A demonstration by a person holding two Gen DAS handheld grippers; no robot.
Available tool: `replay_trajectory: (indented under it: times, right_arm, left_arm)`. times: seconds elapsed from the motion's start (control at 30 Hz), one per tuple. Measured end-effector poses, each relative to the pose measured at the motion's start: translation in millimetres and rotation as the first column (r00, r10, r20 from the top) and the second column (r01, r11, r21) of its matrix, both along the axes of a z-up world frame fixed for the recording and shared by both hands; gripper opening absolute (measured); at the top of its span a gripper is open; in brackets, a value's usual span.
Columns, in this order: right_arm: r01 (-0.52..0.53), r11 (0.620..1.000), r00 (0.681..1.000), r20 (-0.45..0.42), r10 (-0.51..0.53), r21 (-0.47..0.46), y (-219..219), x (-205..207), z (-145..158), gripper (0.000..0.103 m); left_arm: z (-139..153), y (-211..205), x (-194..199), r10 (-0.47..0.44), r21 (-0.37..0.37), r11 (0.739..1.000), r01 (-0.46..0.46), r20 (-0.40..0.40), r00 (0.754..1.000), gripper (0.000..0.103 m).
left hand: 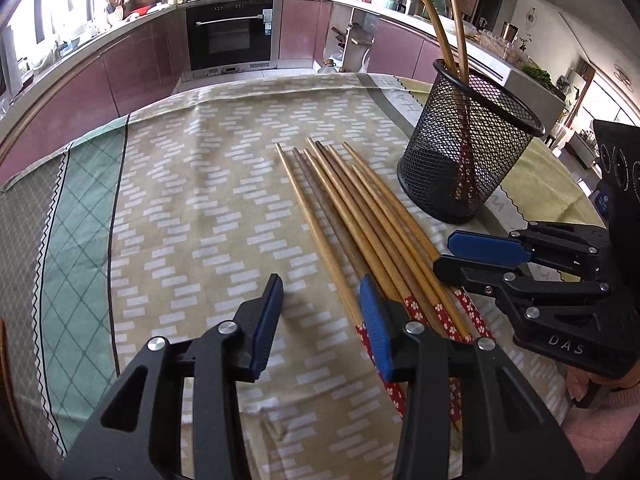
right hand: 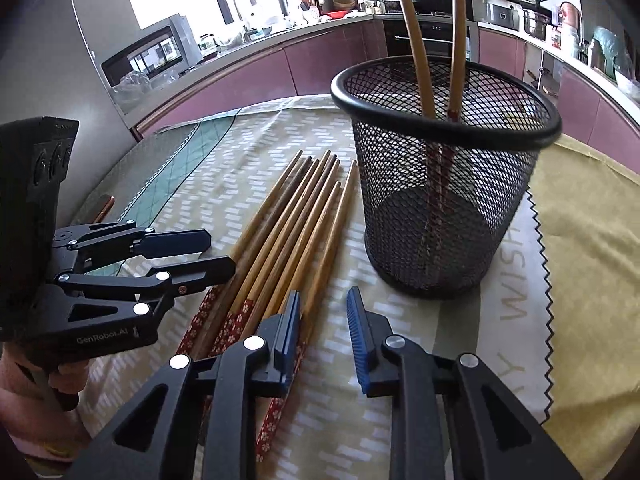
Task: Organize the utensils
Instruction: 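Move both tools back to the chopstick row and grasp one chopstick each, then lift the chopstick in the left tool while the right tool raises its chopstick toward the cup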
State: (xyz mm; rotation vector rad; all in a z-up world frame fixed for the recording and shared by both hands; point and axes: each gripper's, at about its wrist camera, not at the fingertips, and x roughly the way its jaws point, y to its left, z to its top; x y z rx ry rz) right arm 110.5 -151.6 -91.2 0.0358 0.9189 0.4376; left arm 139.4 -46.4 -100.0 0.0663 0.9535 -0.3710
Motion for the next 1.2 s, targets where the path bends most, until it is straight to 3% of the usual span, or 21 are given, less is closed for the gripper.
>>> replay_trajectory:
  times: [0.3, 0.4, 0.47, 0.67, 0.8, 0.93, 1.2]
  right_arm:
    - [0.025, 0.999, 1.000, 0.017, -0.024, -0.021, 9.4, 7.4, -0.5, 0.020]
    - [0.029, 1.000, 1.000, 0.005, -0.029, 0.003, 6.1, 7.0, -1.4, 0.008]
    - [0.039, 0.999, 0.999, -0.005, -0.039, 0.026, 2.9, 6.8, -2.4, 0.007]
    - [0.060, 0.994, 0.998, -0.012, -0.059, 0.093, -7.1, 2.0, 1.6, 0.006]
    - [0.014, 0.994, 1.000, 0.010, -0.015, 0.112, -6.7, -5.8, 10.6, 0.006]
    - [-0.046, 0.995, 0.999, 0.004, 0.046, 0.083, 1.4, -11.9, 10.3, 0.006]
    - [-0.060, 0.997, 0.998, -0.024, 0.061, 0.040, 2.0, -10.6, 3.1, 0.006]
  left_arm:
    - [0.2, -6.4, 13.2, 0.017, 0.021, 1.000, -0.018, 0.010, 1.000, 0.023]
    - [-0.4, -6.4, 11.7, 0.022, -0.001, 1.000, -0.022, 0.007, 1.000, 0.013]
    - [-1.3, -4.2, 9.5, 0.034, -0.012, 0.999, -0.034, 0.005, 0.999, 0.010]
    - [0.3, 6.8, 2.4, 0.072, -0.067, 0.995, -0.072, -0.004, 0.997, 0.008]
    - [6.3, 12.3, -6.9, 0.061, -0.092, 0.994, -0.060, 0.005, 0.998, 0.008]
    - [4.9, 10.3, -17.2, 0.024, -0.077, 0.997, -0.024, -0.005, 1.000, 0.008]
    - [-1.0, 6.0, -23.5, -0.022, -0.035, 0.999, 0.021, -0.014, 1.000, 0.008]
